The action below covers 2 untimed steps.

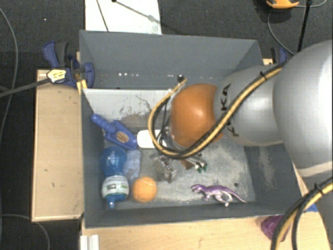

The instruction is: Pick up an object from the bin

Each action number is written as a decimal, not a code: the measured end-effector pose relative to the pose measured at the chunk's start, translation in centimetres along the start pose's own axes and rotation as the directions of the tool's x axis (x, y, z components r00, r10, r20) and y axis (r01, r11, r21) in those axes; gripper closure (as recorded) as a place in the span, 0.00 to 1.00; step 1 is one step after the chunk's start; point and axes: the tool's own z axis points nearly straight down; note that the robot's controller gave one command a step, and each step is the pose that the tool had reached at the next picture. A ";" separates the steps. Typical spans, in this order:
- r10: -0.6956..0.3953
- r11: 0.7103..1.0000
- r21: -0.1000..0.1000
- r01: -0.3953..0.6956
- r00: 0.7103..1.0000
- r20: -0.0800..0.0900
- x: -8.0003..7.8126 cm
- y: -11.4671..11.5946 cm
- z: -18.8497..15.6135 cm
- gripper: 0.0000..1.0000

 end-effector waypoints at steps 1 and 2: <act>-0.013 1.000 -0.002 0.013 1.000 -0.007 -0.9 1.0 -4.1 1.00; 0.202 0.979 -0.001 -0.202 0.979 0.002 3.0 2.7 -9.0 0.00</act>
Offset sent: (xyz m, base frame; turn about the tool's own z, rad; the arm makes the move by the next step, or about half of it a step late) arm -0.0400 0.0087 0.0888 0.2024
